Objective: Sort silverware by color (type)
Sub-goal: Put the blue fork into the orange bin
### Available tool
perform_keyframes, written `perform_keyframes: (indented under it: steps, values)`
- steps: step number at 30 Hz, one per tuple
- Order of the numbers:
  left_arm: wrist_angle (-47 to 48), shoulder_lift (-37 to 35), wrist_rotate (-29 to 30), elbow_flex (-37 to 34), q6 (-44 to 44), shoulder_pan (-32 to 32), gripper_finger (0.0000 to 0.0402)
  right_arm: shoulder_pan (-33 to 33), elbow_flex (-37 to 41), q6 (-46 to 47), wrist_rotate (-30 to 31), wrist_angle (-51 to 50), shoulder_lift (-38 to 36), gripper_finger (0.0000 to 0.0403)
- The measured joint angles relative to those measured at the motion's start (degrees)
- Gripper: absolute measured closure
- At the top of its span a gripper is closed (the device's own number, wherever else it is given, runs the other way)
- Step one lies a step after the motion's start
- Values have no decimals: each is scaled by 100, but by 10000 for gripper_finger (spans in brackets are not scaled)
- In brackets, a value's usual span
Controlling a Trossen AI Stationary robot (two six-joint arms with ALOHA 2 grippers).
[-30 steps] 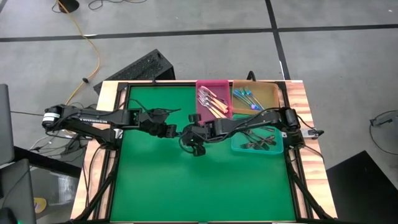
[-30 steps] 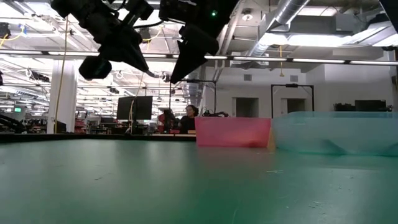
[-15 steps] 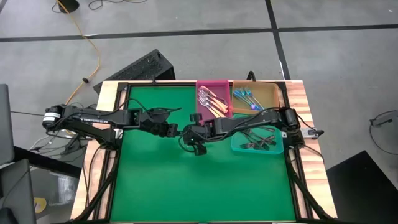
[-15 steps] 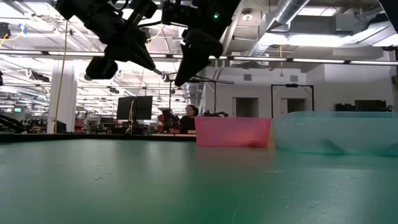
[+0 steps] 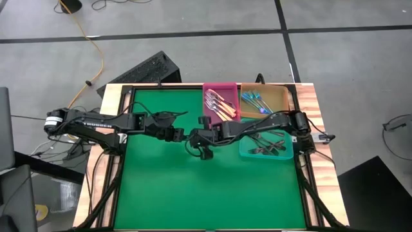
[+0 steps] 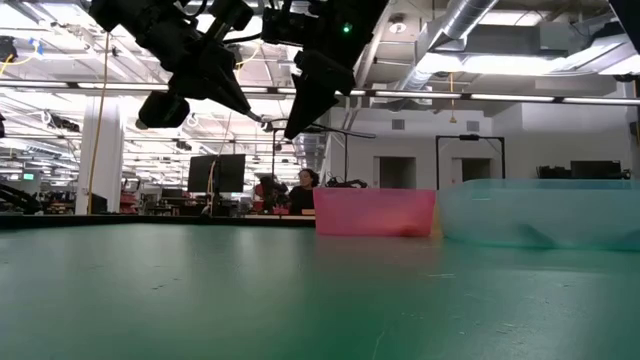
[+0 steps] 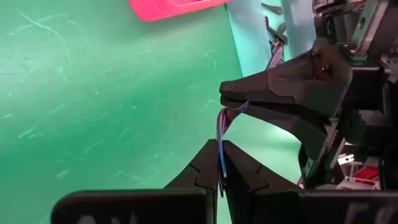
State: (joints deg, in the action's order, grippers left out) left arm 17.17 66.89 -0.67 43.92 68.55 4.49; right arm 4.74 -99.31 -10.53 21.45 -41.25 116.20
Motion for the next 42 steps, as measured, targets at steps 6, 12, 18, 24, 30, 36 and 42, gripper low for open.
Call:
perform_keyframes:
  steps: [6,12,18,24,30,36,42]
  values:
    - [-5,0,151,0,-172,0,399,-80,0,368,-310,-49,-7,378]
    - [-81,-18,136,2,-538,41,355,-152,-184,460,-511,-454,-4,378]
    - [-100,-183,88,11,-884,248,281,-282,-553,467,-721,-796,-9,378]
    - [-67,-749,96,41,-1137,574,241,-658,-726,467,-798,-920,-178,378]
    - [592,-1651,629,37,-1301,861,237,-1227,-737,332,-850,-944,-739,378]
    - [1044,-2307,1389,44,-1496,955,237,-1936,-734,233,-860,-1077,-1274,378]
    - [1375,-2585,1638,39,-1365,953,237,-2766,-734,81,-916,-1338,-1731,378]
